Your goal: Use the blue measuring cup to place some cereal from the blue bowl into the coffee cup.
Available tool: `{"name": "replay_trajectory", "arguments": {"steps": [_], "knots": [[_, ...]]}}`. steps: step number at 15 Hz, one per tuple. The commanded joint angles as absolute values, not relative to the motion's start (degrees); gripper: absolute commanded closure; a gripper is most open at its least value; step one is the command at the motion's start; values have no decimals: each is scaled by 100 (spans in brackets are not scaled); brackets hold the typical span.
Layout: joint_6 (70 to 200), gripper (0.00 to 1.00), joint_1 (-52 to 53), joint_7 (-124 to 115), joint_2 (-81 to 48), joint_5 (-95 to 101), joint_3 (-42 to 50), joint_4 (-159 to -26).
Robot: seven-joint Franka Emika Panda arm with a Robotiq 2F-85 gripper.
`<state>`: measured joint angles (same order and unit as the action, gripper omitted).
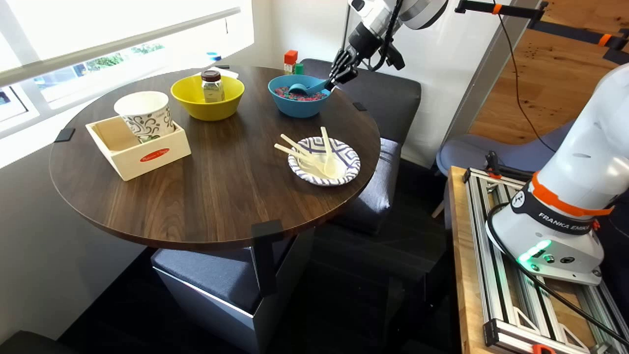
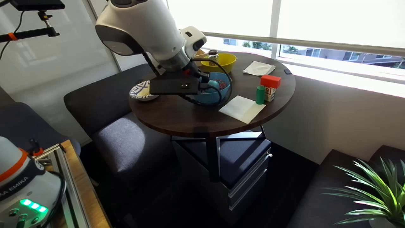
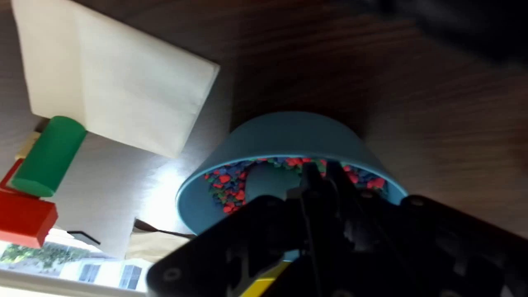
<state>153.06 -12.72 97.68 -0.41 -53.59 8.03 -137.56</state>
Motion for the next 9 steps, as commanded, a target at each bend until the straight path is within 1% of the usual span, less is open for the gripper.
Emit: {"name": "replay_trajectory", "arguments": {"steps": [1, 9], "knots": [[14079, 98, -1330, 9182, -72, -5039, 1027, -13602], [11153, 98, -1659, 8188, -503, -4999, 1520, -12754]]}}
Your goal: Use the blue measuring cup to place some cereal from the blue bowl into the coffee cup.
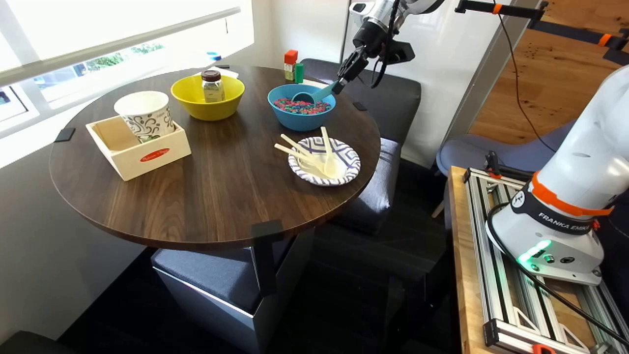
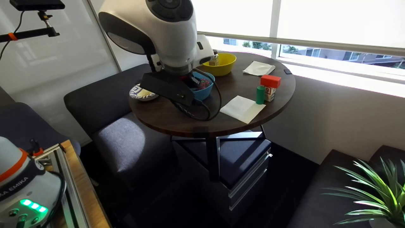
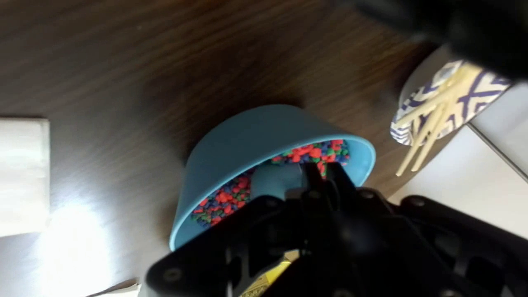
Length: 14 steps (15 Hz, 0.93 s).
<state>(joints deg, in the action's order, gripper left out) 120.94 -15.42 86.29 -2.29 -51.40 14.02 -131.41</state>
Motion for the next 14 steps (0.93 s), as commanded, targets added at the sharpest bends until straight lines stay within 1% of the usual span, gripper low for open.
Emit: {"name": "replay_trajectory", "arguments": {"steps": [1, 8, 14], "knots": [[10800, 98, -1706, 8049, -582, -5011, 1558, -12636], [8982, 98, -2026, 6825, -1404, -5211, 1682, -11844], [7971, 98, -2480, 6162, -2149, -5992, 1694, -11185]]}}
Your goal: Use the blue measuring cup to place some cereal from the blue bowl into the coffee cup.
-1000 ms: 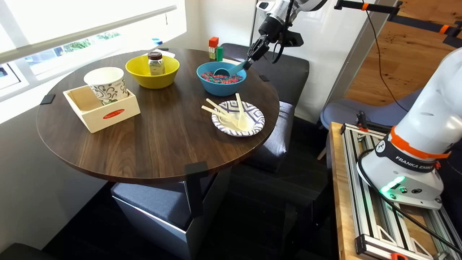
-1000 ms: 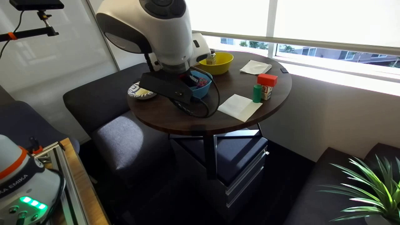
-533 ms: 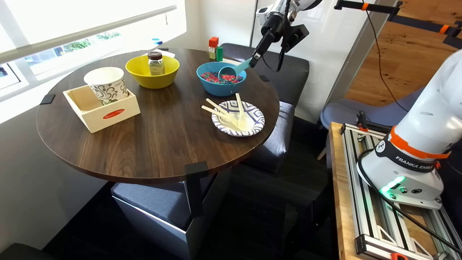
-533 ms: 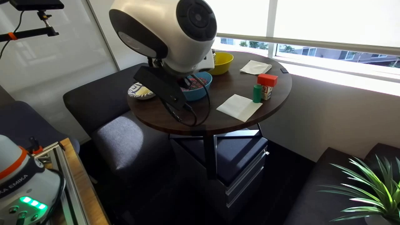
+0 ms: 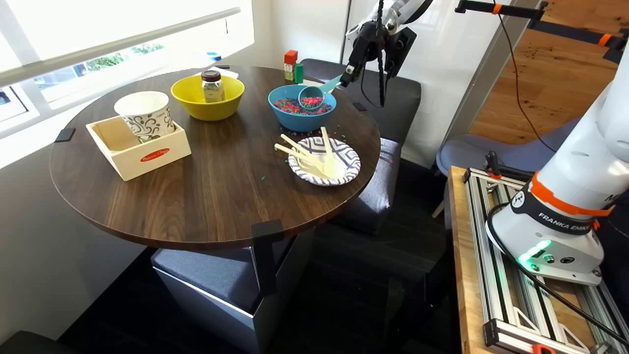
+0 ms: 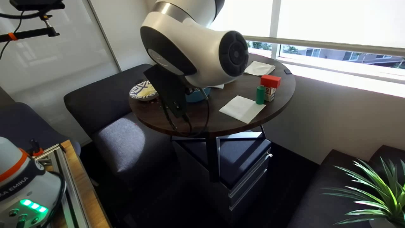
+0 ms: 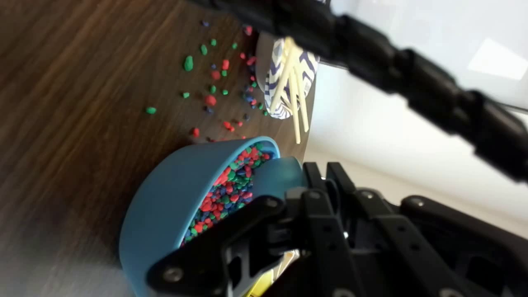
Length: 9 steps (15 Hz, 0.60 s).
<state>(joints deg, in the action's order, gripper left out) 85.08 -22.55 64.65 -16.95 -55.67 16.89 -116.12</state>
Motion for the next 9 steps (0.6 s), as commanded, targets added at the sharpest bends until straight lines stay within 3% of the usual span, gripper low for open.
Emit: {"name": "replay_trajectory", "arguments": {"steps": [1, 9], "knots": [[7782, 98, -2564, 6096, -2257, -6175, 1687, -11099], [5416, 98, -2970, 6106, -2616, -7173, 1623, -10857]]}}
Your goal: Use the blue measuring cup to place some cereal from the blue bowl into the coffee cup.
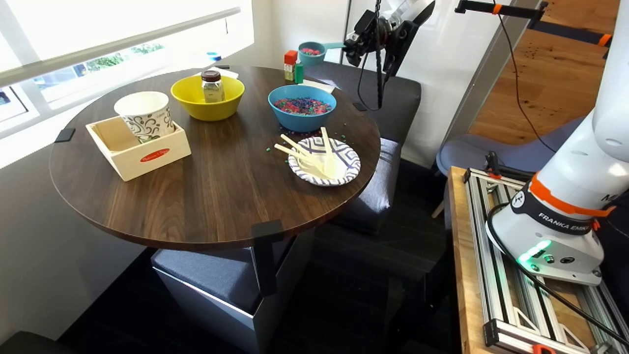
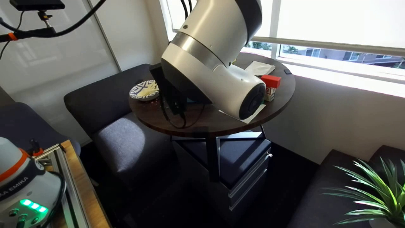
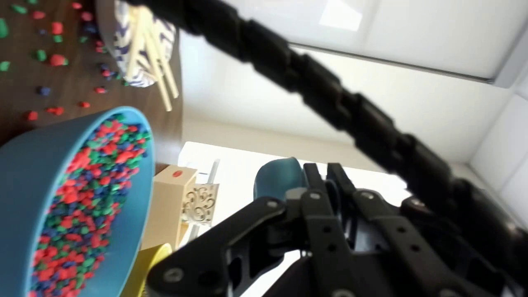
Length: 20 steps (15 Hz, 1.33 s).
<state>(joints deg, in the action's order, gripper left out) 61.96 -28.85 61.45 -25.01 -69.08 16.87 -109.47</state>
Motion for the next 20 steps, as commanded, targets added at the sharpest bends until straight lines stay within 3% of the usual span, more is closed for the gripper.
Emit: {"name": "replay_trajectory", "arguments": {"steps": [1, 5, 6, 10, 11, 20], "knots": [[5165, 98, -2936, 6077, -2571, -7227, 1624, -10887], [4625, 98, -2697, 6111, -2379, -7222, 1635, -10933], [4847, 91, -2881, 6134, -2470, -7160, 1563, -10930], [4765, 91, -2762, 6133, -2395, -7159, 1541, -10930], [4764, 98, -2764, 6133, -2395, -7159, 1541, -10930], [6364, 98, -1904, 4560, -1464, -7212, 1629, -10855]]}}
